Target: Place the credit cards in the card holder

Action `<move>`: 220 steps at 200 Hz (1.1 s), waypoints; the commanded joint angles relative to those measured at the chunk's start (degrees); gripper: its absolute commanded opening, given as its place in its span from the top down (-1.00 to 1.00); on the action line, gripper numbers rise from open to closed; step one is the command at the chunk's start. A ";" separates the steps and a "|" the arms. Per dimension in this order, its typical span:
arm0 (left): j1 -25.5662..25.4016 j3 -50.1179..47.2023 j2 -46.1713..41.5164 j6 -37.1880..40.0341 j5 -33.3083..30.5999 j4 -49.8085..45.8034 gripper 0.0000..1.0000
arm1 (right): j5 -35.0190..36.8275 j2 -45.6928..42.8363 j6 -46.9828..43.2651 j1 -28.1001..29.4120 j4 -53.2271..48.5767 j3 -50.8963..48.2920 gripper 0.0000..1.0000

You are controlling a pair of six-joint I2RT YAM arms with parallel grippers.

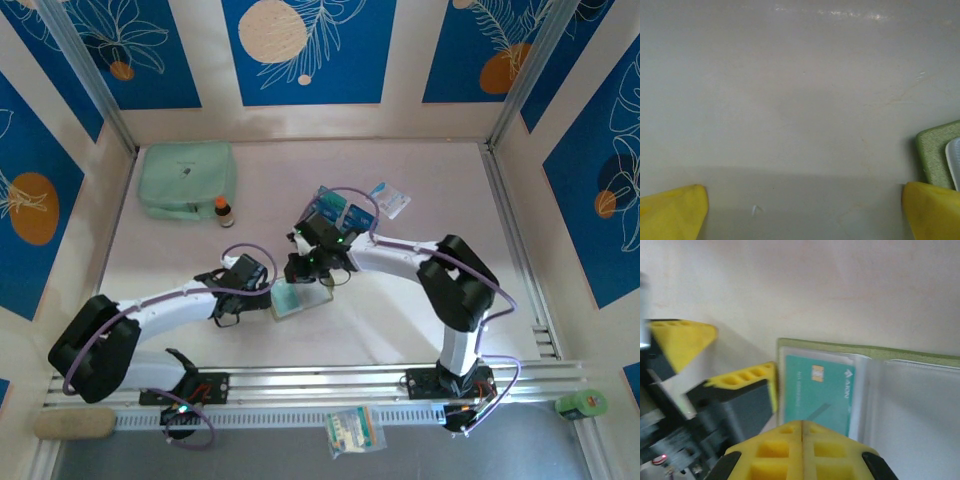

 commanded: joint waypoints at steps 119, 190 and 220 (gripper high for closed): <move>0.85 2.79 -12.83 -1.40 -1.44 -6.61 -0.99 | 14.88 -5.39 -10.36 -6.59 -9.65 -6.25 0.12; 0.83 5.02 -13.57 -0.88 -0.52 -7.42 -0.99 | 14.39 -2.24 -10.36 -7.78 -7.99 -6.48 0.39; 0.83 6.03 -13.48 -0.10 0.24 -7.51 -0.99 | 13.91 -3.75 -10.10 -8.05 -7.56 -8.48 0.93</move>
